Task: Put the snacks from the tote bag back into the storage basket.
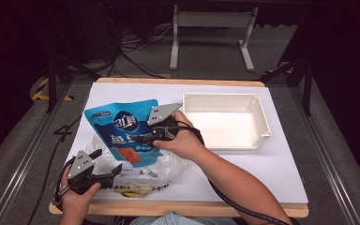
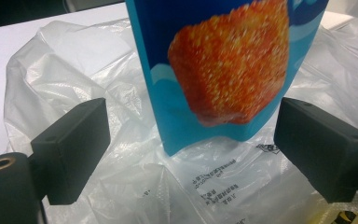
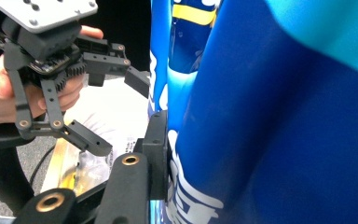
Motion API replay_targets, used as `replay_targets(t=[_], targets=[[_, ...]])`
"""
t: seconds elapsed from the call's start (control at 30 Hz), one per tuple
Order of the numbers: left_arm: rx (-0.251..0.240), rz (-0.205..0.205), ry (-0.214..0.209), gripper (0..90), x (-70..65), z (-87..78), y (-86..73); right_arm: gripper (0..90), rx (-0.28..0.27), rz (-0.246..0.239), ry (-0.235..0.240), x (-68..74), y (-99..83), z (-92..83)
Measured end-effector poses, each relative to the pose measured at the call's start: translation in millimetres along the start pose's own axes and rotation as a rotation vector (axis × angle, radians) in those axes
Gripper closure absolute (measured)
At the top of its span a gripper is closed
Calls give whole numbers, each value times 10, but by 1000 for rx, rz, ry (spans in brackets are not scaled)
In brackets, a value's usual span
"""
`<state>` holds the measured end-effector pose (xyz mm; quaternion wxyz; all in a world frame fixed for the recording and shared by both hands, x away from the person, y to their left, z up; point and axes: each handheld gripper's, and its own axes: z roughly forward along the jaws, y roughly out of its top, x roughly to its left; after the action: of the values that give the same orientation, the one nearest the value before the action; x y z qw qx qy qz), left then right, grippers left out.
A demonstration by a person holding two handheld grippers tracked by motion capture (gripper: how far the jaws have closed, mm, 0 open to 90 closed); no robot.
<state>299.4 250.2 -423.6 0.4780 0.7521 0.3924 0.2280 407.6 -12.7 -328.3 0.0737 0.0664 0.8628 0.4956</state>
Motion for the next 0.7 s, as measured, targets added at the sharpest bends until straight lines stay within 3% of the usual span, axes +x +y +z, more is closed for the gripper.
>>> replay_targets(t=[0.7], targets=[[2,-4,-1,113,-3,13,1,638,-36,-16,-16,23,387,-376]])
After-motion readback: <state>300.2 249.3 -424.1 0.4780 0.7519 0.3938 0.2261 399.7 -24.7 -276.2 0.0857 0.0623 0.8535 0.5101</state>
